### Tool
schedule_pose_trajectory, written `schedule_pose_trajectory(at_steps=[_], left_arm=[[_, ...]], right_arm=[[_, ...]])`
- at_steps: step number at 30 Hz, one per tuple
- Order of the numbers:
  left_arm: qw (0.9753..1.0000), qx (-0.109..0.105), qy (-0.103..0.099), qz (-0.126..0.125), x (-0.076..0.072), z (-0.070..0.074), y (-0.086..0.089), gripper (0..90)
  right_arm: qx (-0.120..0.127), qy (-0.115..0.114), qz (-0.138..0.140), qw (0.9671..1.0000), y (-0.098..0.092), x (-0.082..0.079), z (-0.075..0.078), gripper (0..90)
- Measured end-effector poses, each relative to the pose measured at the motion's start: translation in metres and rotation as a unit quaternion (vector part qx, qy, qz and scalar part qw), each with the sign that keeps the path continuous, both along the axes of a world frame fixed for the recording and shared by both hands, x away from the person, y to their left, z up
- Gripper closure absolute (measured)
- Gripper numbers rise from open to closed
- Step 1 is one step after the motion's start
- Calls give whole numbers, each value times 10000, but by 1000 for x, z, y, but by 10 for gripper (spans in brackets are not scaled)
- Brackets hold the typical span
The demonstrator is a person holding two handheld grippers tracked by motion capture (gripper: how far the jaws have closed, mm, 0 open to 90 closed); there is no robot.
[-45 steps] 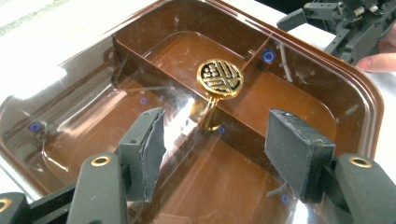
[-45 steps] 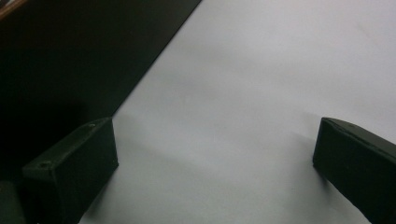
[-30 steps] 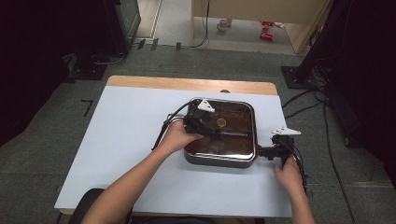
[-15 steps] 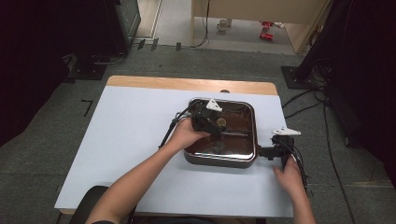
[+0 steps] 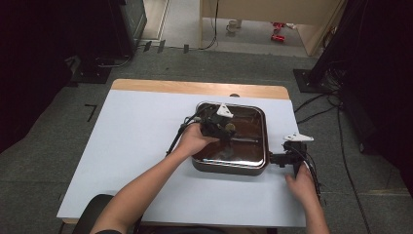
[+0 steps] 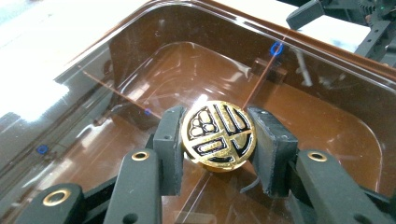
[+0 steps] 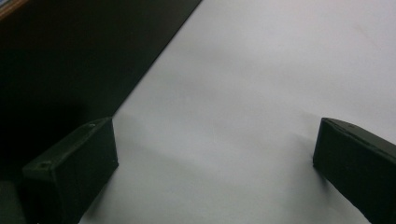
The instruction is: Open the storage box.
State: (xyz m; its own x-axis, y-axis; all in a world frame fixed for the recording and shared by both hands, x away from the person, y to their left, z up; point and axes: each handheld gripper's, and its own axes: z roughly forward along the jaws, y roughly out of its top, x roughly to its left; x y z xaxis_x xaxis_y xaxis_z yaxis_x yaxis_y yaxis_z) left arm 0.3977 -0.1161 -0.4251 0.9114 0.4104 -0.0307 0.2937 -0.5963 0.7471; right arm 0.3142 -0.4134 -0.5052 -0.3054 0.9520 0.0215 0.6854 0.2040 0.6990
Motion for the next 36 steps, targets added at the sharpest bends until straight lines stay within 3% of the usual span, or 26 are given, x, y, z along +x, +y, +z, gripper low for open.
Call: schedule_pose_trajectory(at_steps=[4,8,14,19,24,30,36], left_arm=[[9999,-71,84,28,2,3,4,588],[9995,-305,103,71,2,12,11,589],[9989,-445,-118,21,-5,34,20,589],[9978,-642,-135,26,-9,53,31,588],[9975,-622,-314,103,-15,68,44,588],[9968,-724,-234,254,-15,77,65,588],[9954,-709,-250,597,-12,78,92,588]], right_arm=[[7,12,-4,10000,0,0,0,0],[-9,1,0,10000,0,0,0,0],[-6,3,-5,10000,0,0,0,0],[7,17,-13,10000,0,0,0,0],[12,7,-20,10000,0,0,0,0],[12,2,-20,10000,0,0,0,0],[18,17,-23,10000,0,0,0,0]])
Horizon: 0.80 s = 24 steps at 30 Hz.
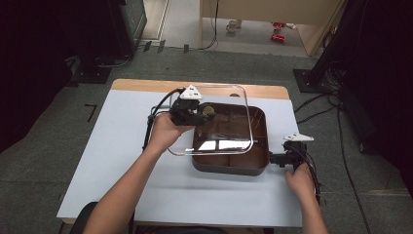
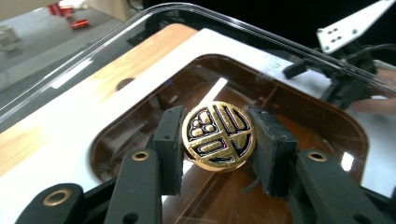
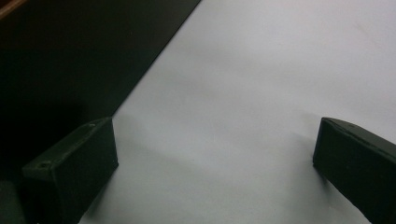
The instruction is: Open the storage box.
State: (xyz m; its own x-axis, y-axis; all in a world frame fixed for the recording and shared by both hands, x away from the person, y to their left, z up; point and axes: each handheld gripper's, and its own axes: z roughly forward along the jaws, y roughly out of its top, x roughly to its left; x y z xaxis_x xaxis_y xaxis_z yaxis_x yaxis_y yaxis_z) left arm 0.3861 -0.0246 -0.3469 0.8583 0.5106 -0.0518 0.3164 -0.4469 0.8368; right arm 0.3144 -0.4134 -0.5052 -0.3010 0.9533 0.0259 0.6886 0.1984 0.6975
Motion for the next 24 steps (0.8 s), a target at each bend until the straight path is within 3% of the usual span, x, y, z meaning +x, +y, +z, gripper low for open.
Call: schedule_pose_trajectory(at_steps=[8,15,24], left_arm=[[9987,-109,130,472,2,0,40,588],[9970,-52,138,760,-1,0,68,589],[9931,-94,247,1141,10,-9,105,589]], right_arm=[[-1,3,7,10000,0,0,0,0],[8,5,7,10000,0,0,0,0],[7,12,7,10000,0,0,0,0]])
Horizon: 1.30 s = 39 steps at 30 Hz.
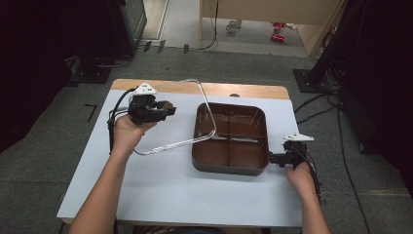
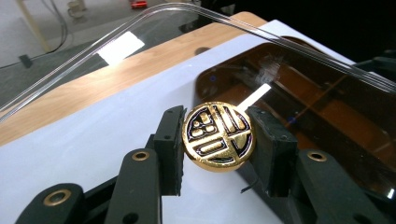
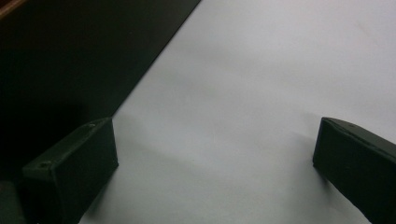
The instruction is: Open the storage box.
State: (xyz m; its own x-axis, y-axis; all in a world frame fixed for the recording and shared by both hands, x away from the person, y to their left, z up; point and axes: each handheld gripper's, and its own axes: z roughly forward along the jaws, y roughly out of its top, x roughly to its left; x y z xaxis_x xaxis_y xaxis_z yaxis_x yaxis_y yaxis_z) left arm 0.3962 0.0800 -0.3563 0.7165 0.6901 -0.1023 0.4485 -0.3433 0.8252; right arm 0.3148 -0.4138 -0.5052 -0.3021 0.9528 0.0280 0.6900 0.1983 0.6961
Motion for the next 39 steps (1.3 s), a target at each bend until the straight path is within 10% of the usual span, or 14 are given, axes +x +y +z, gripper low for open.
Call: schedule_pose_trajectory(at_steps=[13,39], left_arm=[[9984,180,254,466,27,-34,40,589],[9867,411,950,1255,56,-99,76,588]], right_arm=[[-9,-11,2,10000,0,0,0,0],[-10,-11,4,10000,0,0,0,0]])
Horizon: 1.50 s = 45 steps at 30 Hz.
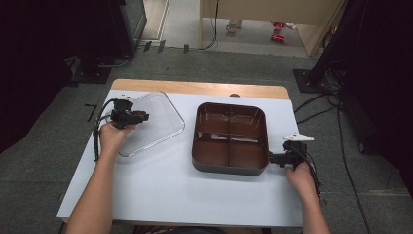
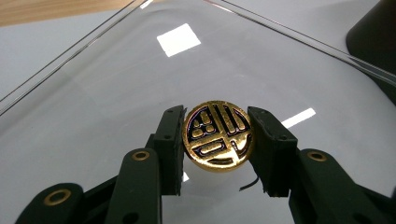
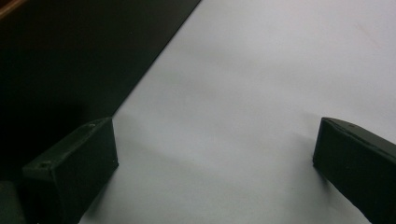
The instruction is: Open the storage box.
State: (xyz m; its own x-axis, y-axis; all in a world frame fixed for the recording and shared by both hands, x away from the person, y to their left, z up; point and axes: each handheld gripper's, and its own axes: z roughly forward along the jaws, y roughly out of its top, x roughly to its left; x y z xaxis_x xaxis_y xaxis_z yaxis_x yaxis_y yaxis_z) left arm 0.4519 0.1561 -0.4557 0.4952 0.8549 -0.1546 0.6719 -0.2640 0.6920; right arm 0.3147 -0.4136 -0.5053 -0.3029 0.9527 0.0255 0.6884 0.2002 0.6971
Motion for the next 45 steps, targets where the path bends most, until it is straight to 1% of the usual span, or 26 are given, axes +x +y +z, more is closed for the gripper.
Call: schedule_pose_trajectory(at_steps=[4,9,14,15,18,22,25,27,28,29,35,38,39,41,43,44,45], left_arm=[[10000,38,76,-13,1,-5,-1,588],[9999,135,98,-42,2,-8,-4,588],[9988,430,181,-138,1,-13,-10,587],[9989,415,160,-130,1,-13,-10,587],[9990,389,177,-128,1,-14,-10,586],[9993,297,217,-103,2,-13,-9,575],[9998,148,100,-91,0,-7,-9,517],[10000,53,23,-37,-2,0,-9,478],[10000,10,-50,-23,-3,3,-9,464],[9999,-59,-111,-17,-5,7,-9,464],[9987,-242,-437,-62,-15,30,-12,423],[9981,-276,-535,-147,-20,36,-17,402],[9980,-297,-531,-188,-22,37,-19,391],[9981,-312,-499,-165,-24,39,-24,373],[9981,-194,-539,-210,-28,39,-29,367],[9979,-141,-563,-283,-31,40,-32,360],[9977,-165,-563,-346,-33,39,-34,354]], right_arm=[[-1,0,0,10000,0,0,0,0],[0,0,-1,10000,0,0,0,0],[0,-2,-2,10000,0,0,0,0],[-2,-1,0,10000,0,0,0,0],[-2,-2,1,10000,0,0,0,0],[-2,-2,-1,10000,0,0,0,0],[-2,-2,1,10000,0,0,0,0],[-5,-2,0,10000,0,0,0,0],[-2,-3,-2,10000,0,0,0,0],[-3,-2,1,10000,0,0,0,0],[-3,-3,-1,10000,0,0,0,0],[-1,-2,-1,10000,0,0,0,0],[0,-1,-2,10000,0,0,0,0],[2,2,-2,10000,0,0,0,0],[3,3,-2,10000,0,0,0,0],[2,2,-1,10000,0,0,0,0],[4,4,-1,10000,0,0,0,0]])
